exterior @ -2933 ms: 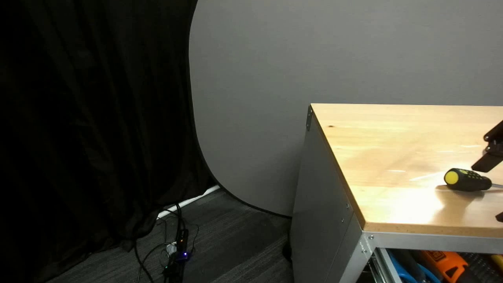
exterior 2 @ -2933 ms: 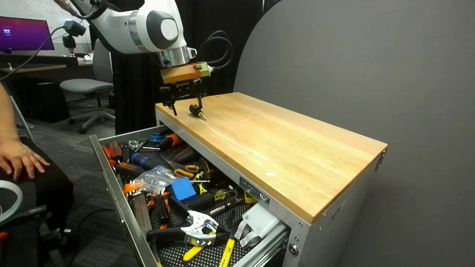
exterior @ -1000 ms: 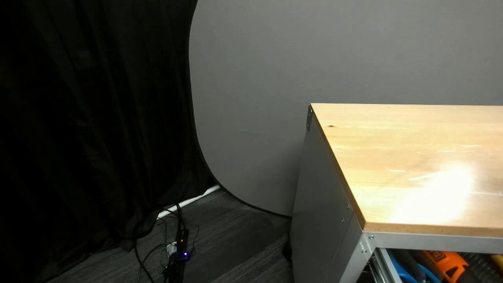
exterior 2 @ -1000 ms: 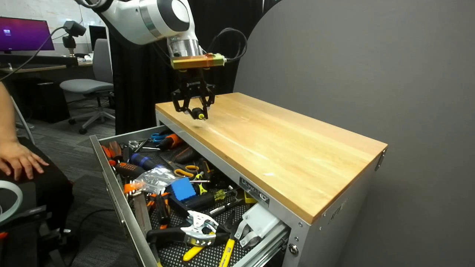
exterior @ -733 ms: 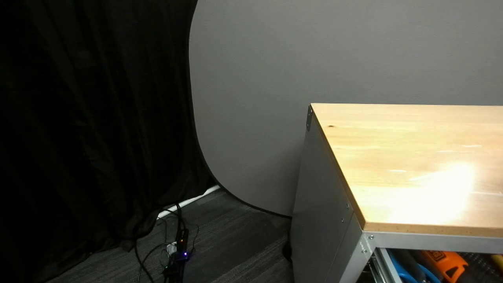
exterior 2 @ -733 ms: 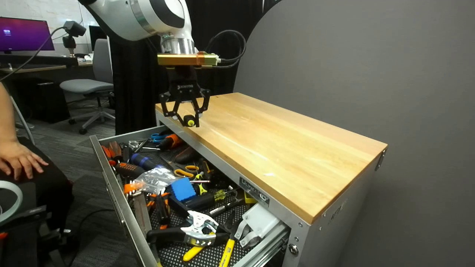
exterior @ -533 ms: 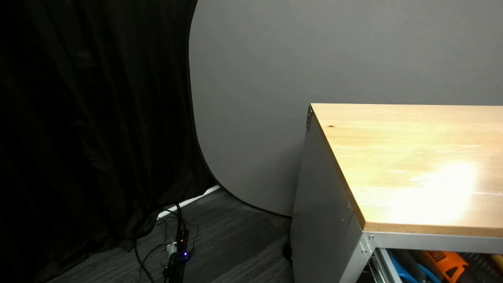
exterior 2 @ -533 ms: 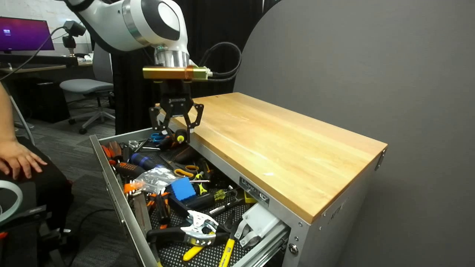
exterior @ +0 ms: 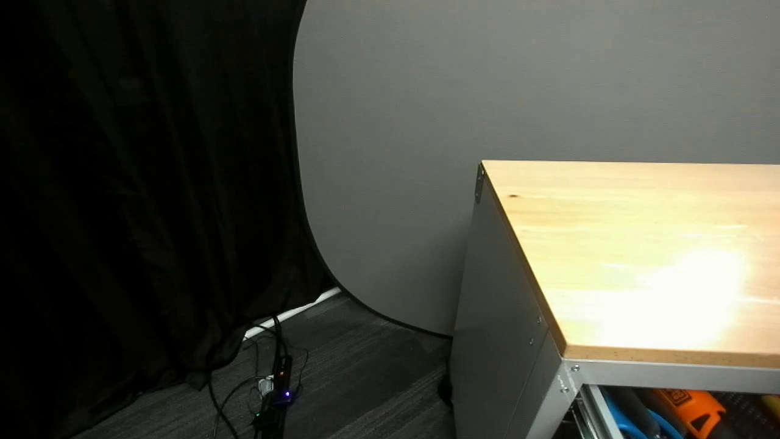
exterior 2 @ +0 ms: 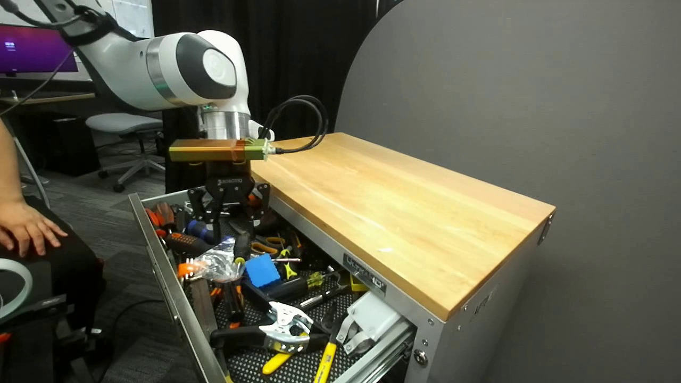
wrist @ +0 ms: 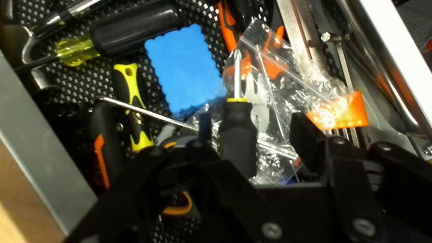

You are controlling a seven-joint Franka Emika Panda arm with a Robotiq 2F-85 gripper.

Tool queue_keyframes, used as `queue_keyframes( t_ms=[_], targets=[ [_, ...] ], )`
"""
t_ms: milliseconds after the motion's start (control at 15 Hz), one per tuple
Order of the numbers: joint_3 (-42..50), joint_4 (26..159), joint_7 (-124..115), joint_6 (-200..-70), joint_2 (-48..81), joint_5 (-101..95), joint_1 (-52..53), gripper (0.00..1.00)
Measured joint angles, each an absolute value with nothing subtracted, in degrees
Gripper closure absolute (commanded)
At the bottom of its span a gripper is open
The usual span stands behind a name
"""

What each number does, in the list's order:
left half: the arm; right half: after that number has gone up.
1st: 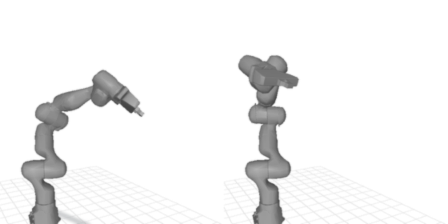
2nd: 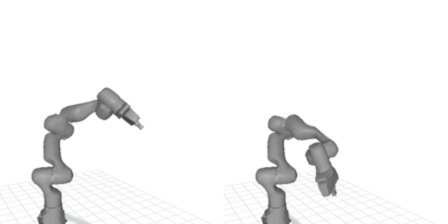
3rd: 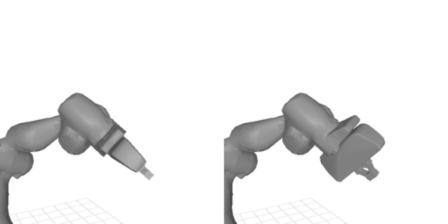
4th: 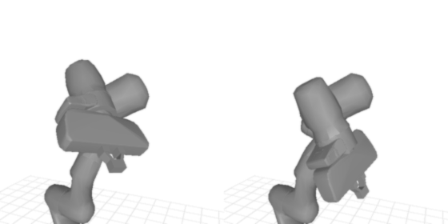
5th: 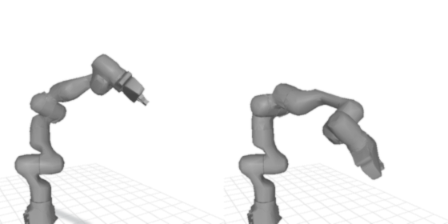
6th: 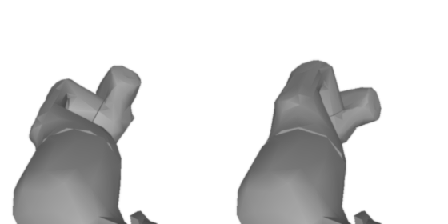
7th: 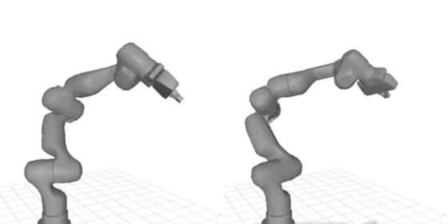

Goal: Place the screwdriver in the drawer then close it

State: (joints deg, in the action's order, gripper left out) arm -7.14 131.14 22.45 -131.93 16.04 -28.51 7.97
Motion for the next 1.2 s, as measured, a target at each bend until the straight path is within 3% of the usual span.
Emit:
queue_keyframes(
  t_ms=[67,533,600,733,1200],
  targets=[
    [-7.09,131.59,22.45,-131.8,15.56,-28.56,7.96,0.01],
    [-4.85,136.85,20.28,-121.07,7.53,-28.53,6.52,0.0],
    [-4.44,137.74,19.25,-119.61,6.53,-28.5,6.06,0.26],
    [-3.68,139.54,17.02,-118.11,5.0,-27.82,4.97,0.32],
    [-0.12,144.63,6.85,-119.51,0.34,-23.72,0.71,0.88]
  ],
)
